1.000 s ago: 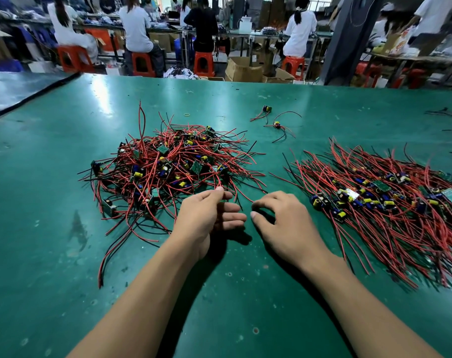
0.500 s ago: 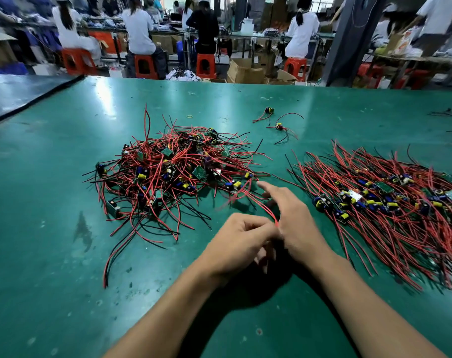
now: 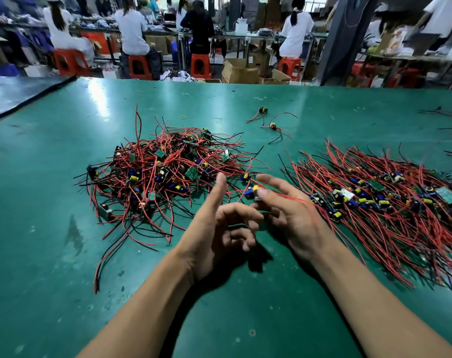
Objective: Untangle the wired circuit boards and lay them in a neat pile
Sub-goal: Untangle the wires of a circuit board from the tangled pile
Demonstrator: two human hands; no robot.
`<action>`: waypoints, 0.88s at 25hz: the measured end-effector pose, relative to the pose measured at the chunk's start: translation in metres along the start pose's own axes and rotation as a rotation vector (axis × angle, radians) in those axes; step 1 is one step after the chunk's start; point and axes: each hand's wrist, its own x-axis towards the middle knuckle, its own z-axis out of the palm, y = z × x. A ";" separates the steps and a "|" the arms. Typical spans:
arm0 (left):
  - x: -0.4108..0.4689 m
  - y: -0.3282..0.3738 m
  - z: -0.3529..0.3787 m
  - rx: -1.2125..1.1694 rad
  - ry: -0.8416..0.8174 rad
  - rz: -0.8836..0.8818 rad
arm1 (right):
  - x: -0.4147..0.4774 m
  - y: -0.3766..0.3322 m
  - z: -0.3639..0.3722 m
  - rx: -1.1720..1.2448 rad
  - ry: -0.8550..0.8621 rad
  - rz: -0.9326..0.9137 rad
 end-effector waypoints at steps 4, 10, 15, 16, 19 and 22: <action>0.002 0.002 -0.004 -0.095 0.125 0.028 | 0.006 -0.011 -0.003 0.350 0.057 0.092; 0.005 -0.004 -0.003 0.000 0.129 0.041 | 0.004 -0.020 -0.008 0.636 -0.103 0.162; 0.008 -0.004 -0.003 -0.008 0.118 0.019 | -0.004 -0.007 0.003 -0.058 -0.096 -0.005; 0.008 -0.005 -0.003 -0.002 0.107 0.028 | -0.004 -0.003 0.007 -0.125 -0.070 -0.049; 0.007 -0.009 -0.003 0.015 0.097 0.067 | -0.005 0.001 0.010 -0.148 -0.023 -0.084; 0.008 -0.011 -0.002 0.075 0.132 0.101 | -0.006 0.002 0.008 -0.098 -0.047 0.006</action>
